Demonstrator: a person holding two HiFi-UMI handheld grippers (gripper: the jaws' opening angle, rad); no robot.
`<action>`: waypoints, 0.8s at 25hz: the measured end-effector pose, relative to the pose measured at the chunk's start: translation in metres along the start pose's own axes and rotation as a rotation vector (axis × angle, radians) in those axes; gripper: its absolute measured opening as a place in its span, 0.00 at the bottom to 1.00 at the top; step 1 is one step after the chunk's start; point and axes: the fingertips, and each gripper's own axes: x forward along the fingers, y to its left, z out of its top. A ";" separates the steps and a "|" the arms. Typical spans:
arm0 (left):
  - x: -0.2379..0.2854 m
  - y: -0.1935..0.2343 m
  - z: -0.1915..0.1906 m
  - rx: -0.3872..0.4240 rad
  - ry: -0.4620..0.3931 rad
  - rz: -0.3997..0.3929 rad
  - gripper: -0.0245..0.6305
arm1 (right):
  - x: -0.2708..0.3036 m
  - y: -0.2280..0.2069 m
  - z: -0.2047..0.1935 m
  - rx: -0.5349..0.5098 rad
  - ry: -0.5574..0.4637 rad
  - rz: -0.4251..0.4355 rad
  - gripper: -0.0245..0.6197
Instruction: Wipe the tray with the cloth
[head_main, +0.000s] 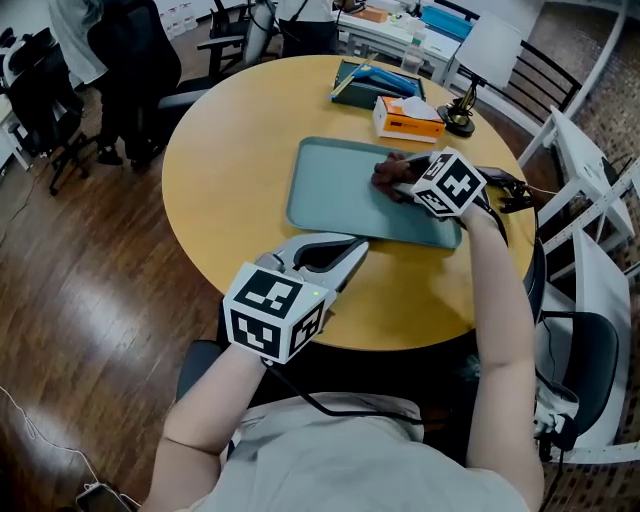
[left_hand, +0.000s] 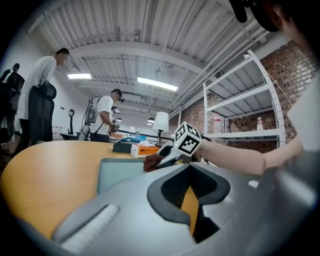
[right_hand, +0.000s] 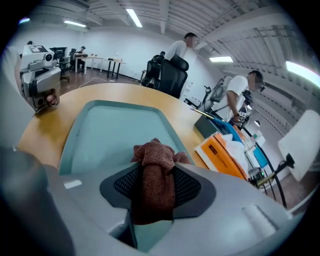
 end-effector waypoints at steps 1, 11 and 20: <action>-0.001 0.000 0.000 0.000 0.000 0.001 0.04 | 0.005 0.006 0.010 -0.028 0.001 0.011 0.30; -0.008 0.000 -0.001 0.000 -0.011 0.025 0.04 | 0.040 0.070 0.101 -0.235 -0.089 0.164 0.30; -0.010 0.000 0.000 0.010 -0.012 0.040 0.04 | 0.043 0.101 0.123 -0.290 -0.114 0.234 0.30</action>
